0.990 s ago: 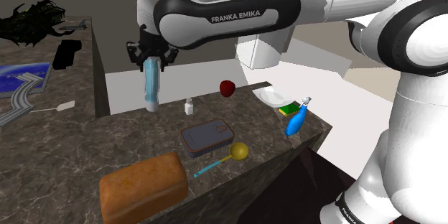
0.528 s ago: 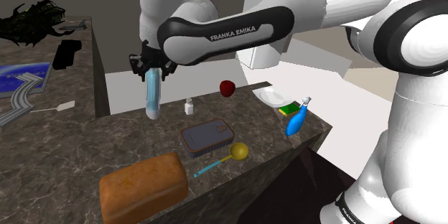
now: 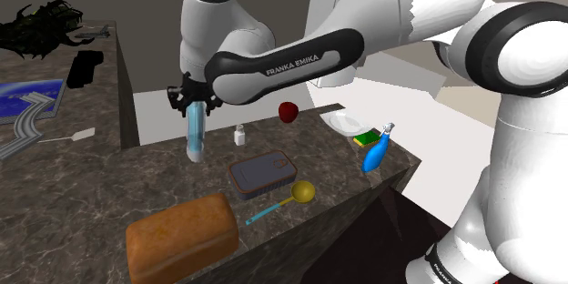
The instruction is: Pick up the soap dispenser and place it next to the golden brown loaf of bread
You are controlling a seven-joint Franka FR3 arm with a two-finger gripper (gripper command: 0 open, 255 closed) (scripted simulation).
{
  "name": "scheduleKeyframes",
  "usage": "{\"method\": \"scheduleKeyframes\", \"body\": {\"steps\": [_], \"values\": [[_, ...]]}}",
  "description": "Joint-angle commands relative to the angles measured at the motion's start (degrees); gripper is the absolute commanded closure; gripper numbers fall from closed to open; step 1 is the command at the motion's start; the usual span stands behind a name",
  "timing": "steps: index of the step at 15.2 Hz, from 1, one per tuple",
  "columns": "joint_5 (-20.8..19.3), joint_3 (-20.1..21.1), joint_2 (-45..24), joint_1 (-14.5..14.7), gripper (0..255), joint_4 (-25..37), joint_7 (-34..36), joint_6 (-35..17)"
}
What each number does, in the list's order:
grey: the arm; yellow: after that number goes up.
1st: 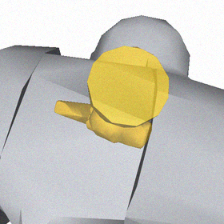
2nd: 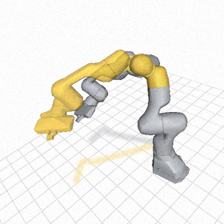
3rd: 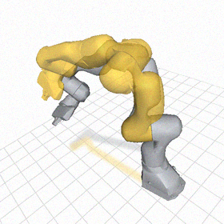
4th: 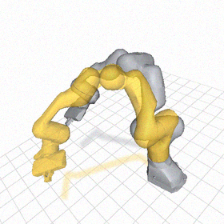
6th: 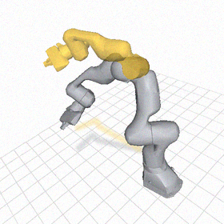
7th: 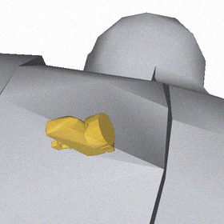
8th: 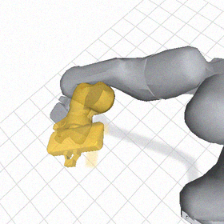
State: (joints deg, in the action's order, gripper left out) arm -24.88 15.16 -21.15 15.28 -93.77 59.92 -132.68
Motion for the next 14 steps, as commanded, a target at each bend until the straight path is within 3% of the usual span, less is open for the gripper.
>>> {"method": "scheduleKeyframes", "body": {"steps": [1,14], "values": [[-0.52,-0.19,-0.47,0.11,255,-0.74,0.61,-1.20],[-4.35,-2.01,-4.44,0.98,255,-4.78,4.78,-8.72]]}}
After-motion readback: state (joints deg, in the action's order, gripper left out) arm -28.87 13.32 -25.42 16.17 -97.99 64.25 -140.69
